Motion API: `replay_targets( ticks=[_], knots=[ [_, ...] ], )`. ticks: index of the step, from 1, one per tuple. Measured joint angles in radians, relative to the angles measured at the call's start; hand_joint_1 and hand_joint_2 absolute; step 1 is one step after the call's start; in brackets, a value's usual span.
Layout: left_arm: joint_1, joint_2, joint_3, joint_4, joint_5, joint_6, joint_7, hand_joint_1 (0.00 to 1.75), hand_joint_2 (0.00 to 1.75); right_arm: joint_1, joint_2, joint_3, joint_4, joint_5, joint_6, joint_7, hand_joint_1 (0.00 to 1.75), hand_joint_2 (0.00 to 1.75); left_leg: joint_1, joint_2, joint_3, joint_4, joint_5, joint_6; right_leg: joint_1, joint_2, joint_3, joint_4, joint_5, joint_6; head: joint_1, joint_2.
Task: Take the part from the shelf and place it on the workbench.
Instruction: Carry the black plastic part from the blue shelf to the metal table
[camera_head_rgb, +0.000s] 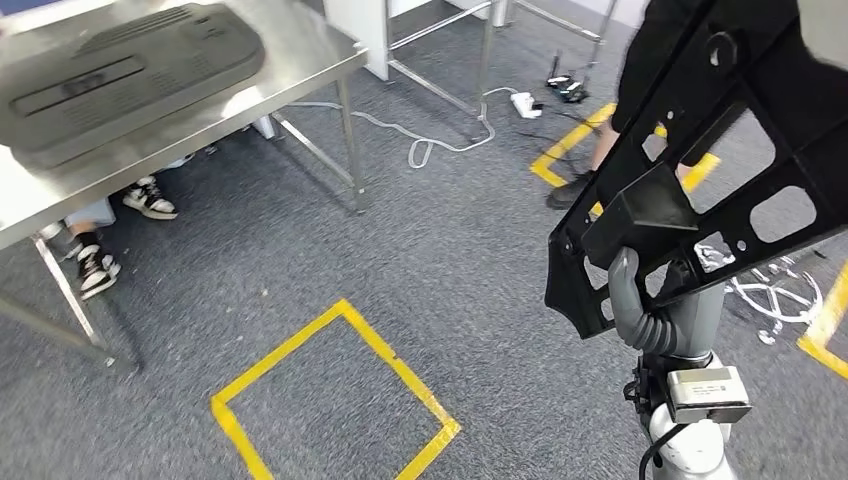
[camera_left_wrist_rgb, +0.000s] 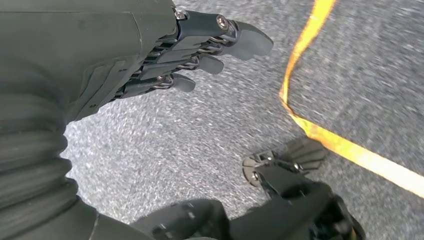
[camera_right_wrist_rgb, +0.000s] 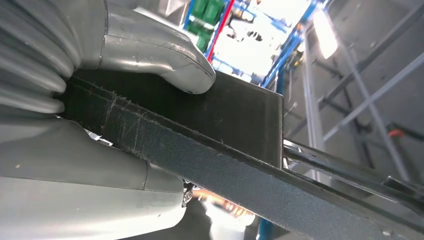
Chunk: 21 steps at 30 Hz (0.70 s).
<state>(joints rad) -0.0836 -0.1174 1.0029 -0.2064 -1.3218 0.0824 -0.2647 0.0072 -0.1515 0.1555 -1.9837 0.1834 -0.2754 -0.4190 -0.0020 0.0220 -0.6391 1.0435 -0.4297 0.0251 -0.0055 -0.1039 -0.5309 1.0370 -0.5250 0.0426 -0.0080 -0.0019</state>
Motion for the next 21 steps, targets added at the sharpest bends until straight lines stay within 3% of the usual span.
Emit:
replay_targets(
  ticks=[2,3,5,6,7,9,11,13,14,16,18,20,21],
  knots=[
    [-0.002,0.0,0.0,0.0,0.0,0.0,0.0,0.0,1.75,0.004,0.001,-0.003,0.0,0.0,0.0,-0.001,1.75,1.75,0.006,-0.026,-0.001,-0.004,0.005,0.009,-0.004,0.07,-0.05,0.104,-0.048,-0.004,0.005,0.0],
    [-0.003,0.0,0.0,0.0,0.0,0.0,0.0,0.0,1.75,0.007,0.001,-0.004,0.0,-0.001,0.0,-0.002,1.75,1.75,0.007,-0.04,-0.004,-0.004,0.007,0.013,-0.006,0.091,-0.087,0.179,-0.077,-0.007,0.007,0.0],
    [-0.003,-0.001,-0.001,0.0,0.0,-0.001,0.0,0.0,1.75,0.013,0.001,-0.004,0.0,-0.002,0.0,-0.002,1.75,1.75,0.008,-0.072,-0.008,-0.004,0.01,0.015,-0.008,0.101,-0.144,0.28,-0.104,-0.002,0.01,0.0],
    [-0.002,-0.001,-0.001,0.0,0.0,-0.001,0.0,0.0,1.75,0.015,0.001,-0.004,0.0,-0.002,0.0,-0.002,1.75,1.75,0.008,-0.087,-0.008,-0.004,0.012,0.014,-0.009,0.101,-0.147,0.275,-0.093,0.006,0.01,0.0],
    [-0.001,-0.001,-0.001,0.0,0.0,-0.001,0.0,0.0,1.75,0.016,0.001,-0.004,0.0,-0.003,0.0,-0.002,1.75,1.75,0.01,-0.103,-0.009,-0.004,0.014,0.012,-0.011,0.106,-0.126,0.225,-0.067,0.017,0.01,0.0],
    [0.0,-0.001,-0.001,0.0,0.0,-0.001,0.0,0.0,1.75,0.016,0.001,-0.004,0.001,-0.003,0.0,-0.002,1.75,1.75,0.011,-0.132,-0.01,-0.003,0.02,0.003,-0.018,0.137,-0.059,0.078,-0.007,0.033,0.01,0.0],
    [0.0,0.0,-0.001,0.0,0.0,-0.001,0.0,0.0,1.75,0.016,0.002,-0.004,0.001,-0.003,0.0,-0.002,1.75,1.75,0.008,-0.155,-0.015,-0.003,0.025,-0.008,-0.02,0.162,-0.02,-0.006,0.024,0.025,0.011,0.0],
    [0.005,0.001,-0.001,0.0,0.0,-0.001,0.0,0.0,1.75,0.016,0.003,-0.004,0.002,-0.003,0.0,-0.003,1.75,1.75,0.007,-0.172,-0.021,-0.009,0.033,-0.021,-0.017,0.149,-0.016,-0.014,0.031,0.005,0.011,0.0],
    [0.008,0.002,-0.001,0.0,0.0,-0.001,0.0,0.0,1.75,0.016,0.004,-0.004,0.002,-0.003,0.0,-0.003,1.75,1.75,0.008,-0.171,-0.023,-0.01,0.035,-0.026,-0.018,0.138,-0.014,-0.015,0.035,-0.002,0.01,0.0],
    [0.011,0.004,0.0,0.0,0.0,-0.001,-0.001,0.0,1.75,0.018,0.006,-0.004,0.002,-0.004,0.0,-0.003,1.75,1.75,0.005,-0.123,-0.043,0.033,0.005,-0.034,-0.023,0.113,-0.013,-0.017,0.04,-0.017,0.003,0.0],
    [0.01,0.005,0.0,0.0,0.0,-0.002,-0.003,0.0,1.75,0.026,0.008,-0.004,0.002,-0.005,0.0,-0.005,1.75,1.75,0.004,-0.053,-0.096,0.156,-0.066,-0.04,-0.021,0.086,-0.013,-0.017,0.039,-0.027,-0.003,0.0],
    [0.009,0.004,0.0,0.0,0.0,-0.002,-0.005,0.0,1.75,0.035,0.01,-0.004,0.002,-0.007,0.0,-0.007,1.75,1.75,0.007,-0.028,-0.144,0.272,-0.114,-0.044,-0.016,0.057,-0.013,-0.017,0.038,-0.03,-0.003,0.0],
    [0.01,0.004,0.0,0.0,0.001,-0.002,-0.006,0.0,1.75,0.039,0.011,-0.004,0.002,-0.007,0.0,-0.008,1.75,1.75,0.008,-0.024,-0.144,0.282,-0.112,-0.044,-0.016,0.043,-0.012,-0.017,0.037,-0.031,-0.004,0.0]
  ],
)
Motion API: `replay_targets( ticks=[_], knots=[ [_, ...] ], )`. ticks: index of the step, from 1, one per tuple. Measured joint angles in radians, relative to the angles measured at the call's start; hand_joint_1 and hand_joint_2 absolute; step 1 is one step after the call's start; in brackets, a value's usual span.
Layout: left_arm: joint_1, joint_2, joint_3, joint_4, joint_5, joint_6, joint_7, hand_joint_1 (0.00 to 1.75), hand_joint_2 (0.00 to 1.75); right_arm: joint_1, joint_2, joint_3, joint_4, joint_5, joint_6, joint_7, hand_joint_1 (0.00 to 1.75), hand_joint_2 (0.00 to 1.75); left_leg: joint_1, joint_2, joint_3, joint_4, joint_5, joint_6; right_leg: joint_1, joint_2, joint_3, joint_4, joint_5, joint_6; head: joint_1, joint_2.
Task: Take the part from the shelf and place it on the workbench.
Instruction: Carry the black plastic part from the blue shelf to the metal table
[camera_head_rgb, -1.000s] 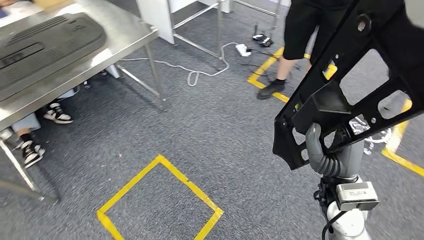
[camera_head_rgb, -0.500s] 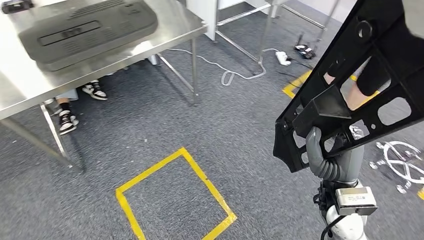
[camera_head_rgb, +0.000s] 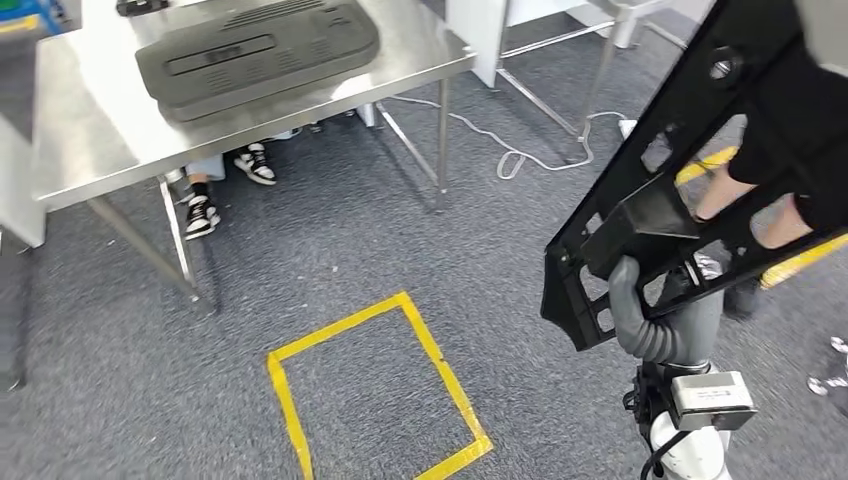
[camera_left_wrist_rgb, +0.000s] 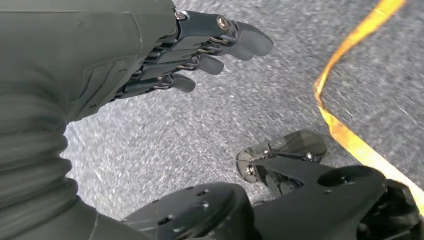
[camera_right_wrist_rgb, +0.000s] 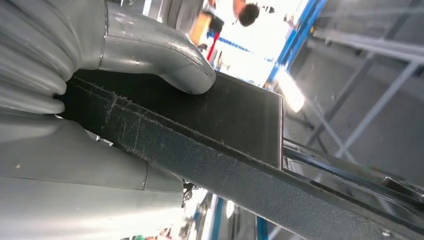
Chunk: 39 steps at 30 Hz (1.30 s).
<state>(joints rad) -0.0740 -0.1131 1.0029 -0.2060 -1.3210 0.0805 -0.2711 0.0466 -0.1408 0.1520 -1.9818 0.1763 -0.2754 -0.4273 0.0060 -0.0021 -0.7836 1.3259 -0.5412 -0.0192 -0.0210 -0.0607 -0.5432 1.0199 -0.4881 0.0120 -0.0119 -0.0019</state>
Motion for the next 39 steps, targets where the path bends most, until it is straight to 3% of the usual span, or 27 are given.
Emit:
replay_targets(
  ticks=[1,2,4,5,6,8,9,10,12,13,15,16,18,19,21,23,25,33,39],
  knots=[
    [0.001,0.0,0.0,0.0,0.0,0.0,-0.001,0.0,1.75,0.003,0.001,0.0,0.0,0.0,0.0,-0.001,1.75,1.75,0.0,0.004,0.02,-0.029,0.019,0.001,0.0,-0.013,0.002,0.0,-0.001,0.0,0.0,0.0],
    [0.001,0.001,0.0,0.0,0.001,0.0,-0.002,0.0,1.75,0.006,0.002,0.0,0.0,-0.001,0.0,-0.003,1.75,1.75,-0.001,0.021,0.06,-0.096,0.05,0.004,0.001,-0.026,0.005,0.0,-0.004,0.001,0.0,0.0],
    [-0.001,0.001,0.0,0.0,0.002,0.001,-0.003,0.0,1.75,0.012,0.005,-0.001,-0.001,-0.003,-0.002,-0.006,1.75,1.75,-0.009,0.072,0.135,-0.227,0.09,0.015,0.008,-0.049,0.011,0.001,-0.01,0.007,0.0,0.0],
    [-0.002,0.002,0.0,0.0,0.002,0.002,-0.004,0.0,1.75,0.015,0.005,-0.002,-0.001,-0.004,-0.003,-0.007,1.75,1.75,-0.014,0.088,0.154,-0.263,0.096,0.02,0.013,-0.059,0.013,0.001,-0.013,0.011,0.001,0.0],
    [-0.002,0.001,0.001,0.0,0.002,0.003,-0.005,0.0,1.75,0.018,0.006,-0.003,-0.002,-0.004,-0.004,-0.008,1.75,1.75,-0.018,0.089,0.156,-0.273,0.093,0.025,0.017,-0.07,0.015,0.0,-0.015,0.015,0.002,0.0],
    [0.0,0.001,0.001,0.0,0.002,0.006,-0.005,0.0,1.75,0.023,0.007,-0.004,-0.003,-0.005,-0.004,-0.01,1.75,1.75,-0.017,0.059,0.152,-0.277,0.097,0.035,0.02,-0.092,0.018,-0.004,-0.018,0.022,0.003,0.0],
    [0.0,0.001,0.001,0.0,0.002,0.008,-0.006,0.0,1.75,0.026,0.008,-0.005,-0.005,-0.005,-0.004,-0.011,1.75,1.75,-0.014,0.046,0.153,-0.281,0.1,0.041,0.018,-0.08,0.018,0.002,-0.024,0.026,0.004,0.0],
    [0.0,0.0,0.001,0.0,0.002,0.01,-0.005,0.0,1.75,0.028,0.009,-0.008,-0.007,-0.005,-0.004,-0.014,1.75,1.75,-0.01,0.034,0.154,-0.285,0.104,0.048,0.017,-0.053,0.01,0.022,-0.037,0.028,0.005,0.0],
    [-0.002,-0.002,0.001,0.0,0.002,0.015,-0.007,0.0,1.75,0.035,0.01,-0.017,-0.011,-0.007,-0.004,-0.02,1.75,1.75,-0.005,0.012,0.154,-0.289,0.109,0.058,0.011,0.025,-0.039,0.125,-0.084,0.025,0.011,0.0],
    [-0.002,-0.002,0.001,0.0,0.002,0.018,-0.008,0.0,1.75,0.038,0.011,-0.021,-0.012,-0.008,-0.004,-0.022,1.75,1.75,-0.004,0.0,0.152,-0.289,0.11,0.06,0.01,0.046,-0.077,0.196,-0.11,0.023,0.014,0.0],
    [-0.002,-0.004,0.001,0.0,0.002,0.019,-0.012,0.0,1.75,0.046,0.013,-0.024,-0.013,-0.01,-0.004,-0.025,1.75,1.75,-0.004,-0.022,0.15,-0.289,0.111,0.062,0.009,0.058,-0.131,0.287,-0.132,0.029,0.017,0.0],
    [-0.001,-0.004,0.001,0.0,0.002,0.019,-0.014,0.0,1.75,0.048,0.013,-0.024,-0.014,-0.008,-0.004,-0.026,1.75,1.75,-0.004,-0.03,0.15,-0.289,0.111,0.062,0.009,0.059,-0.128,0.269,-0.116,0.038,0.017,0.0],
    [-0.001,-0.005,0.001,0.0,0.002,0.02,-0.019,0.0,1.75,0.05,0.014,-0.025,-0.017,-0.003,-0.004,-0.027,1.75,1.75,-0.003,-0.042,0.151,-0.288,0.113,0.059,0.005,0.06,-0.074,0.137,-0.053,0.058,0.018,0.0],
    [-0.001,-0.006,0.001,0.0,0.003,0.02,-0.021,0.0,1.75,0.05,0.014,-0.025,-0.019,-0.001,-0.005,-0.027,1.75,1.75,-0.005,-0.046,0.151,-0.287,0.113,0.055,0.005,0.062,-0.045,0.068,-0.025,0.06,0.018,0.0],
    [-0.001,-0.006,0.001,0.0,0.004,0.021,-0.026,0.0,1.75,0.052,0.016,-0.025,-0.023,0.001,-0.007,-0.028,1.75,1.75,-0.011,-0.051,0.149,-0.285,0.112,0.054,0.004,0.065,-0.016,-0.001,0.001,0.049,0.018,0.0],
    [0.001,-0.005,0.001,0.0,0.005,0.022,-0.028,0.0,1.75,0.054,0.018,-0.025,-0.025,0.002,-0.008,-0.028,1.75,1.75,-0.014,-0.051,0.147,-0.284,0.113,0.064,0.005,0.066,-0.014,-0.004,0.006,0.037,0.017,0.0],
    [0.002,-0.005,0.001,0.0,0.005,0.022,-0.028,0.0,1.75,0.056,0.019,-0.025,-0.026,0.003,-0.009,-0.028,1.75,1.75,-0.014,-0.049,0.148,-0.287,0.117,0.071,0.008,0.066,-0.014,-0.004,0.009,0.034,0.017,0.0],
    [0.002,-0.005,0.001,0.0,0.013,0.029,-0.029,0.0,1.75,0.058,0.021,-0.025,-0.027,0.008,-0.016,-0.024,1.75,1.75,-0.011,-0.047,0.151,-0.298,0.124,0.045,0.011,0.067,-0.017,-0.003,0.009,0.028,0.018,0.0],
    [0.001,-0.004,0.001,0.0,0.013,0.029,-0.029,0.0,1.75,0.058,0.023,-0.025,-0.027,0.007,-0.018,-0.021,1.75,1.75,-0.013,-0.047,0.15,-0.299,0.123,0.041,0.009,0.067,-0.017,-0.003,0.009,0.027,0.018,0.0]
  ],
)
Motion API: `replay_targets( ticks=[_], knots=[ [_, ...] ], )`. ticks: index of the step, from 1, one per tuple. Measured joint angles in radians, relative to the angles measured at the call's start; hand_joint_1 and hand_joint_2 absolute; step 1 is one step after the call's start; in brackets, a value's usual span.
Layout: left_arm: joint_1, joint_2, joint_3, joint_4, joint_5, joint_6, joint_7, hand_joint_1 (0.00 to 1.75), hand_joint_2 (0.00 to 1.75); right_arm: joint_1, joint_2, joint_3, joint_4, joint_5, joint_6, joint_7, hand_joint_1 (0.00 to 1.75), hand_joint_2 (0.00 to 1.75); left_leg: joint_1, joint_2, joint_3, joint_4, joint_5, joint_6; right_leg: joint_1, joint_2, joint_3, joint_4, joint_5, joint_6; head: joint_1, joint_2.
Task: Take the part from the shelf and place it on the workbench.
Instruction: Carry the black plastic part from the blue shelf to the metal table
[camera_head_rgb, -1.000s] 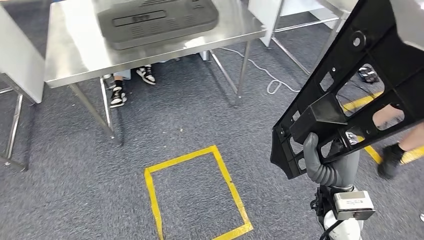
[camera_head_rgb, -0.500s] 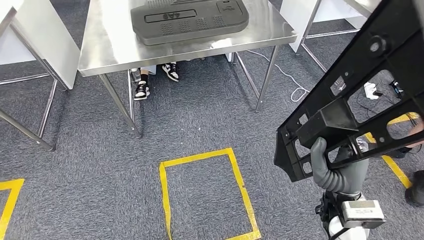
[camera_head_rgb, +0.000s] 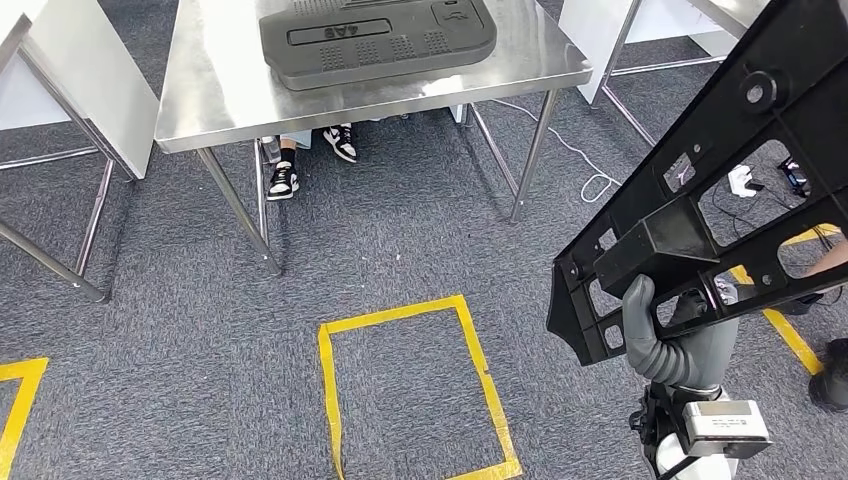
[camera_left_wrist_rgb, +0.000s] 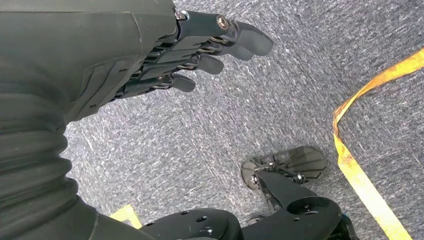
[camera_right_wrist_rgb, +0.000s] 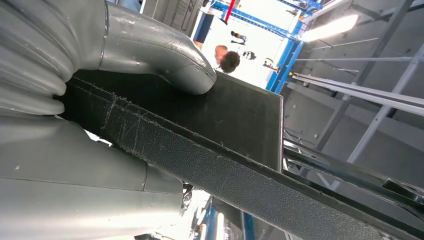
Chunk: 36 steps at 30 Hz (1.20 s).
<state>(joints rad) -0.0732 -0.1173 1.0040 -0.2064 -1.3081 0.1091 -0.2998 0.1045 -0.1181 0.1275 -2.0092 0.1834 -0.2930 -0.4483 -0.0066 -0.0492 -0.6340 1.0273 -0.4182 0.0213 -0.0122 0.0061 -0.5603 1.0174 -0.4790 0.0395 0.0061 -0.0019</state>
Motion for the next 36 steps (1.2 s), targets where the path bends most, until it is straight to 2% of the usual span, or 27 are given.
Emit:
replay_targets(
  ticks=[8,13,15,17,19,20,21,22,24,25,26,27,29,31,32,34,35,36],
  knots=[
    [-0.001,0.0,0.0,0.0,0.0,0.002,0.004,0.0,1.75,0.0,0.002,0.001,0.0,0.0,0.0,0.006,1.75,1.75,-0.007,0.0,-0.001,0.002,-0.001,0.001,-0.007,0.0,0.0,-0.001,0.001,0.001,0.0,0.0],
    [0.0,0.004,0.001,0.0,0.0,0.002,0.005,0.0,1.75,0.001,0.004,0.002,0.0,0.001,-0.001,0.009,1.75,1.75,-0.012,0.0,-0.003,0.006,-0.007,0.015,-0.011,0.0,0.002,-0.009,0.002,0.006,-0.001,0.0],
    [0.0,0.004,0.001,0.0,0.0,0.002,0.005,0.0,1.75,0.001,0.005,0.003,-0.003,0.001,-0.001,0.009,1.75,1.75,-0.003,0.002,0.007,-0.011,-0.001,0.023,-0.008,-0.001,-0.002,-0.001,-0.004,0.008,0.0,0.0],
    [-0.001,0.003,0.001,0.0,0.0,0.002,0.005,0.0,1.75,0.001,0.005,0.003,-0.006,0.001,-0.002,0.009,1.75,1.75,0.008,0.005,0.019,-0.028,0.006,0.029,-0.003,-0.001,-0.037,0.07,-0.039,0.005,0.002,0.0],
    [-0.001,0.004,0.001,0.0,0.0,0.002,0.005,0.0,1.75,0.003,0.004,0.004,-0.006,0.001,-0.003,0.009,1.75,1.75,0.01,0.006,0.019,-0.029,0.005,0.03,-0.005,-0.001,-0.108,0.202,-0.092,0.001,0.004,0.0],
    [-0.001,0.004,0.001,0.0,0.001,0.002,0.005,0.0,1.75,0.005,0.004,0.005,-0.006,0.002,-0.003,0.01,1.75,1.75,0.011,0.006,0.019,-0.029,0.005,0.029,-0.008,-0.001,-0.136,0.25,-0.106,0.005,0.004,0.0],
    [-0.001,0.004,0.001,0.0,0.001,0.001,0.005,0.0,1.75,0.007,0.004,0.006,-0.006,0.002,-0.003,0.01,1.75,1.75,0.012,0.005,0.018,-0.028,0.003,0.027,-0.012,-0.001,-0.148,0.268,-0.106,0.013,0.004,0.0],
    [-0.001,0.003,0.001,0.0,0.001,0.001,0.005,0.0,1.75,0.007,0.004,0.007,-0.006,0.002,-0.003,0.01,1.75,1.75,0.014,0.004,0.019,-0.028,0.002,0.024,-0.015,-0.002,-0.138,0.241,-0.088,0.025,0.004,0.0],
    [-0.001,0.002,0.002,0.0,0.002,0.001,0.005,0.0,1.75,0.007,0.004,0.008,-0.006,0.002,-0.003,0.009,1.75,1.75,0.018,0.001,0.021,-0.023,-0.002,0.012,-0.024,-0.002,-0.069,0.1,-0.032,0.049,0.005,0.0],
    [-0.001,0.003,0.002,0.0,0.004,0.001,0.005,0.0,1.75,0.007,0.004,0.008,-0.006,0.002,-0.003,0.01,1.75,1.75,0.017,-0.001,0.021,-0.02,-0.006,0.004,-0.027,-0.001,-0.037,0.039,-0.009,0.05,0.006,0.0],
    [-0.001,0.004,0.003,0.0,0.007,0.0,0.005,0.0,1.75,0.007,0.004,0.008,-0.006,0.002,-0.003,0.01,1.75,1.75,0.015,-0.002,0.021,-0.017,-0.009,-0.004,-0.028,0.0,-0.015,0.0,0.005,0.045,0.006,0.0],
    [-0.001,0.004,0.004,-0.001,0.01,0.0,0.005,0.0,1.75,0.007,0.005,0.008,-0.006,0.002,-0.003,0.01,1.75,1.75,0.012,-0.003,0.021,-0.016,-0.011,-0.011,-0.026,0.001,-0.008,-0.01,0.009,0.034,0.006,0.0],
    [0.0,0.005,0.006,0.0,0.014,0.0,0.005,0.0,1.75,0.008,0.005,0.009,-0.006,0.002,-0.004,0.011,1.75,1.75,0.014,-0.002,0.023,-0.017,-0.012,-0.021,-0.022,0.002,-0.006,-0.009,0.013,0.012,0.003,0.0],
    [0.0,0.005,0.009,0.0,0.019,0.0,0.005,0.0,1.75,0.008,0.006,0.008,-0.006,0.003,-0.004,0.011,1.75,1.75,0.018,0.014,0.014,0.011,-0.029,-0.029,-0.024,0.0,-0.001,-0.01,0.012,-0.003,0.0,0.0],
    [0.0,0.005,0.011,0.0,0.021,-0.001,0.004,0.0,1.75,0.009,0.006,0.008,-0.006,0.004,-0.004,0.011,1.75,1.75,0.019,0.024,-0.005,0.053,-0.052,-0.033,-0.024,-0.002,0.004,-0.011,0.011,-0.01,-0.001,0.0],
    [0.0,0.005,0.014,0.0,0.023,-0.003,0.004,0.0,1.75,0.011,0.006,0.008,-0.006,0.005,-0.006,0.011,1.75,1.75,0.019,0.04,-0.069,0.187,-0.114,-0.037,-0.02,-0.007,0.012,-0.011,0.005,-0.021,-0.004,0.0],
    [0.0,0.004,0.015,0.0,0.023,-0.004,0.003,0.0,1.75,0.013,0.006,0.009,-0.006,0.005,-0.006,0.011,1.75,1.75,0.02,0.042,-0.103,0.249,-0.134,-0.038,-0.018,-0.009,0.015,-0.011,0.002,-0.025,-0.004,0.0],
    [0.001,0.004,0.016,0.0,0.023,-0.004,0.003,0.0,1.75,0.015,0.006,0.009,-0.006,0.005,-0.006,0.012,1.75,1.75,0.02,0.044,-0.124,0.282,-0.136,-0.037,-0.016,-0.01,0.02,-0.011,-0.002,-0.027,-0.004,0.0]
  ],
)
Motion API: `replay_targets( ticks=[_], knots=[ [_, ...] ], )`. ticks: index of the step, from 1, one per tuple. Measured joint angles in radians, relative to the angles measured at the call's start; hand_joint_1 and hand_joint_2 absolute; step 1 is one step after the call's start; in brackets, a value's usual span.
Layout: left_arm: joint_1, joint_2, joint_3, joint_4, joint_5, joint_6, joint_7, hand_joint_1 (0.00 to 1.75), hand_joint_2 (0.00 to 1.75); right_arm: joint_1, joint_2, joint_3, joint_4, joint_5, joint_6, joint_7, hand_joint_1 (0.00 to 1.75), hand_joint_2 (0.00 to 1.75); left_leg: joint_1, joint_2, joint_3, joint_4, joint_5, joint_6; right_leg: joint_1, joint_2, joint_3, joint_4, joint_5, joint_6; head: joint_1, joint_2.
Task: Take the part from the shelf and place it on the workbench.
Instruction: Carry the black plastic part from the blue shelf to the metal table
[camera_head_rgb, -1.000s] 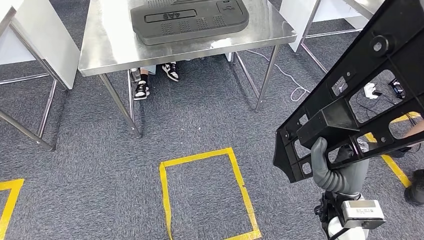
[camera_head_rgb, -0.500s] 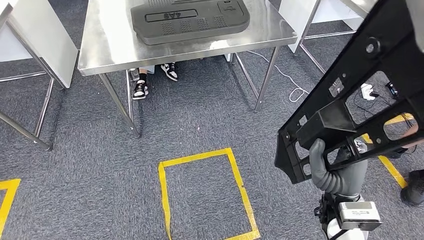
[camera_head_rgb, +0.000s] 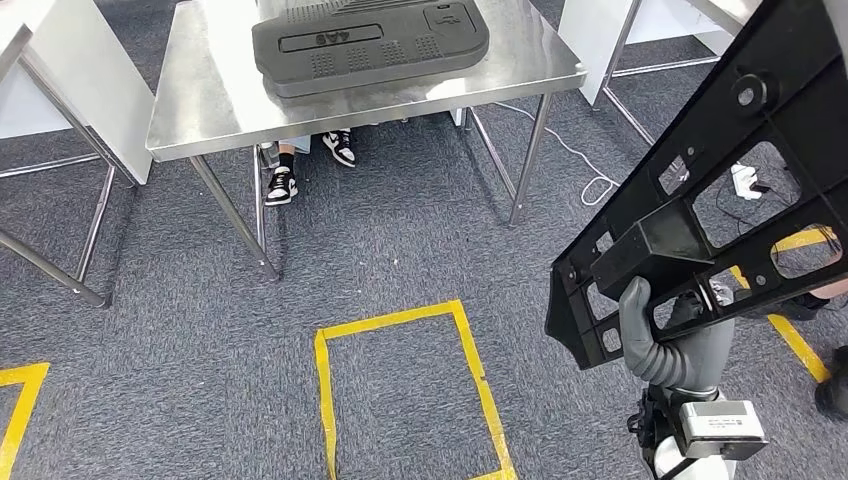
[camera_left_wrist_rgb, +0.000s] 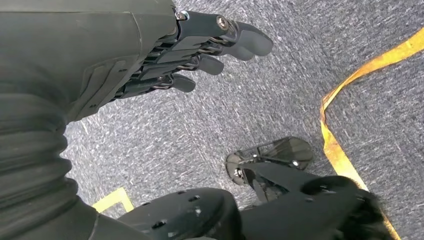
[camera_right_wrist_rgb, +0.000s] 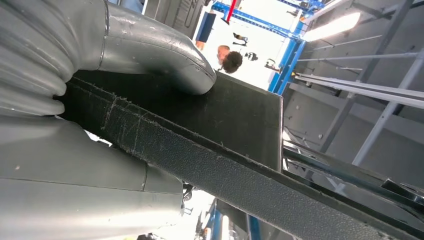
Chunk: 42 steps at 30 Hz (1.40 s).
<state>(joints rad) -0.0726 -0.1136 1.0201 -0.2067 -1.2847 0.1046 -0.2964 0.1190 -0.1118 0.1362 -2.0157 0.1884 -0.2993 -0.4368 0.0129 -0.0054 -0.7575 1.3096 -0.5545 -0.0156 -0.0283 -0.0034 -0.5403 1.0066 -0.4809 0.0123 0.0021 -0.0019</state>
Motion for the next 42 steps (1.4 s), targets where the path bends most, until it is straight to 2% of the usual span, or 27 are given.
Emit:
replay_targets(
  ticks=[1,2,3,5,7,10,12,14,15,16,17,18,19,21,24,26,27,29,30,31,32,34,35,36,37,40,42],
  knots=[
    [0.0,0.0,0.001,0.0,0.0,0.0,0.0,0.0,1.75,0.001,0.0,0.0,0.0,0.0,0.0,0.0,1.75,1.75,0.0,0.001,-0.001,-0.007,0.018,0.002,0.001,0.0,0.006,0.0,-0.004,-0.001,0.0,0.0],
    [0.001,0.0,0.002,0.0,0.0,0.0,0.0,0.0,1.75,0.002,0.001,0.0,0.0,0.0,0.0,0.0,1.75,1.75,0.0,0.001,0.018,-0.054,0.054,0.006,0.002,0.0,0.014,0.0,-0.01,0.0,0.0,0.0],
    [0.001,0.0,0.003,0.0,0.001,0.0,0.0,0.0,1.75,0.002,0.001,0.0,0.0,0.0,0.0,0.0,1.75,1.75,-0.001,0.003,0.051,-0.126,0.094,0.011,0.002,0.0,0.021,0.0,-0.016,0.002,0.0,0.0],
    [-0.001,0.001,0.004,0.0,0.001,0.0,0.0,0.0,1.75,0.002,0.001,0.0,0.0,0.0,-0.001,0.0,1.75,1.75,-0.006,0.006,0.108,-0.24,0.135,0.019,0.007,-0.001,0.031,0.0,-0.029,0.012,-0.001,0.0],
    [-0.002,0.001,0.004,0.0,0.001,0.0,0.0,0.0,1.75,0.002,0.001,0.0,-0.001,0.001,-0.001,0.001,1.75,1.75,-0.013,0.004,0.121,-0.266,0.127,0.023,0.01,-0.002,0.034,-0.003,-0.035,0.022,-0.001,0.0],
    [-0.002,0.0,0.005,0.0,0.001,0.0,0.0,0.0,1.75,0.002,0.003,0.002,-0.003,0.001,-0.002,0.001,1.75,1.75,-0.011,-0.002,0.127,-0.28,0.124,0.038,0.01,-0.005,0.027,0.01,-0.048,0.034,0.0,0.0],
    [-0.002,0.0,0.005,0.0,0.001,0.0,0.001,0.0,1.75,0.002,0.002,0.002,-0.004,0.001,-0.002,0.001,1.75,1.75,-0.007,-0.004,0.134,-0.286,0.121,0.05,0.01,-0.003,-0.028,0.104,-0.084,0.031,0.003,0.0],
    [-0.003,0.001,0.005,0.0,0.0,0.0,0.002,0.0,1.75,0.003,0.002,0.003,-0.003,0.0,-0.002,0.001,1.75,1.75,-0.008,-0.008,0.137,-0.286,0.116,0.058,0.011,0.0,-0.116,0.241,-0.121,0.027,0.005,0.0],
    [-0.003,0.001,0.005,0.0,0.0,0.0,0.003,0.0,1.75,0.003,0.002,0.003,-0.003,0.0,-0.002,0.001,1.75,1.75,-0.009,-0.011,0.14,-0.286,0.112,0.06,0.011,0.001,-0.149,0.282,-0.124,0.03,0.005,0.0],
    [-0.002,0.001,0.005,0.0,0.0,0.0,0.004,0.0,1.75,0.003,0.002,0.003,-0.002,0.0,-0.002,0.001,1.75,1.75,-0.01,-0.014,0.145,-0.286,0.108,0.06,0.011,0.001,-0.164,0.284,-0.108,0.038,0.005,0.0],
    [-0.002,0.0,0.005,0.0,0.0,0.0,0.005,0.0,1.75,0.003,0.002,0.003,-0.002,-0.001,-0.002,0.001,1.75,1.75,-0.01,-0.017,0.153,-0.286,0.103,0.058,0.01,0.001,-0.157,0.245,-0.075,0.049,0.005,0.0],
    [-0.001,-0.001,0.005,0.0,0.0,0.0,0.006,0.0,1.75,0.003,0.002,0.003,-0.002,-0.001,-0.002,0.001,1.75,1.75,-0.009,-0.02,0.162,-0.286,0.097,0.056,0.01,0.0,-0.133,0.176,-0.034,0.059,0.006,0.0],
    [-0.001,-0.002,0.005,0.0,-0.001,0.0,0.006,0.0,1.75,0.003,0.002,0.003,-0.002,-0.002,-0.002,0.001,1.75,1.75,-0.011,-0.023,0.17,-0.285,0.091,0.052,0.01,0.001,-0.106,0.105,0.001,0.064,0.007,0.0],
    [-0.002,-0.004,0.005,0.0,-0.001,0.0,0.006,0.0,1.75,0.002,0.002,0.003,-0.002,-0.003,-0.002,0.001,1.75,1.75,-0.016,-0.027,0.178,-0.284,0.08,0.042,0.012,0.001,-0.069,0.018,0.037,0.054,0.007,0.0],
    [-0.001,-0.004,0.005,0.0,-0.001,0.0,0.007,0.0,1.75,0.002,0.002,0.003,-0.002,-0.004,-0.003,0.002,1.75,1.75,-0.018,-0.026,0.181,-0.284,0.071,0.03,0.012,0.002,-0.059,0.007,0.036,0.028,0.005,0.0],
    [-0.001,-0.004,0.005,0.0,-0.002,0.0,0.008,0.0,1.75,0.002,0.002,0.003,-0.002,-0.004,-0.003,0.002,1.75,1.75,-0.015,-0.017,0.167,-0.245,0.049,0.019,0.005,0.002,-0.048,0.003,0.033,0.014,0.003,0.0],
    [-0.001,-0.004,0.005,0.0,-0.002,0.0,0.009,0.0,1.75,0.002,0.003,0.003,-0.002,-0.005,-0.004,0.002,1.75,1.75,-0.013,-0.011,0.145,-0.194,0.025,0.013,0.001,0.001,-0.041,0.002,0.03,0.006,0.001,0.0],
    [-0.001,-0.004,0.005,0.0,-0.003,0.0,0.011,0.0,1.75,0.002,0.003,0.003,-0.002,-0.005,-0.004,0.003,1.75,1.75,-0.009,-0.005,0.074,-0.061,-0.027,0.004,0.002,-0.001,-0.029,0.002,0.021,-0.004,-0.001,0.0],
    [0.0,-0.005,0.005,0.0,-0.003,0.0,0.012,0.0,1.75,0.002,0.003,0.003,-0.002,-0.005,-0.004,0.003,1.75,1.75,-0.006,-0.003,0.042,-0.011,-0.038,0.001,0.002,-0.001,-0.023,0.002,0.016,-0.005,-0.001,0.0],
    [0.0,-0.005,0.005,0.0,-0.003,0.0,0.012,0.0,1.75,0.002,0.003,0.003,-0.002,-0.005,-0.004,0.003,1.75,1.75,-0.003,-0.002,0.025,0.004,-0.028,-0.001,0.002,0.0,-0.016,0.002,0.011,-0.004,-0.001,0.0],
    [0.001,-0.005,0.005,0.0,-0.004,0.0,0.013,0.0,1.75,0.003,0.003,0.003,-0.002,-0.006,-0.003,0.003,1.75,1.75,-0.001,0.0,0.026,-0.018,0.001,-0.002,0.0,0.001,-0.007,0.002,0.004,-0.001,-0.001,0.0],
    [0.001,-0.004,0.005,0.0,-0.006,0.0,0.014,0.0,1.75,0.003,0.004,0.003,-0.002,-0.007,-0.003,0.004,1.75,1.75,0.002,0.003,0.078,-0.147,0.086,-0.001,-0.002,0.003,0.013,0.002,-0.012,0.008,-0.002,0.0],
    [0.001,-0.004,0.004,0.001,-0.008,0.0,0.014,0.0,1.75,0.002,0.004,0.003,-0.002,-0.008,-0.003,0.004,1.75,1.75,0.001,0.004,0.105,-0.207,0.112,0.001,0.0,0.003,0.018,0.003,-0.02,0.014,-0.004,0.0],
    [0.0,-0.004,0.004,0.001,-0.01,0.0,0.015,0.0,1.75,0.001,0.005,0.003,-0.002,-0.009,-0.002,0.004,1.75,1.75,-0.001,0.005,0.122,-0.245,0.123,0.005,0.002,0.003,0.02,0.003,-0.026,0.02,-0.005,0.0],
    [-0.001,-0.004,0.004,0.001,-0.012,0.0,0.016,0.0,1.75,0.001,0.005,0.003,-0.002,-0.01,-0.002,0.004,1.75,1.75,-0.004,0.004,0.128,-0.259,0.119,0.009,0.004,0.003,0.019,0.001,-0.03,0.026,-0.006,0.0],
    [-0.001,-0.004,0.004,0.001,-0.017,0.002,0.017,0.0,1.75,0.001,0.007,0.003,-0.002,-0.012,-0.001,0.004,1.75,1.75,-0.008,0.0,0.131,-0.266,0.111,0.029,0.003,0.001,0.028,-0.006,-0.036,0.04,-0.005,0.0],
    [-0.001,-0.004,0.004,0.0,-0.019,0.004,0.018,0.0,1.75,0.0,0.007,0.002,-0.002,-0.014,-0.001,0.003,1.75,1.75,-0.004,-0.003,0.137,-0.272,0.109,0.043,0.004,0.001,-0.001,0.05,-0.058,0.042,-0.003,0.0]
  ],
)
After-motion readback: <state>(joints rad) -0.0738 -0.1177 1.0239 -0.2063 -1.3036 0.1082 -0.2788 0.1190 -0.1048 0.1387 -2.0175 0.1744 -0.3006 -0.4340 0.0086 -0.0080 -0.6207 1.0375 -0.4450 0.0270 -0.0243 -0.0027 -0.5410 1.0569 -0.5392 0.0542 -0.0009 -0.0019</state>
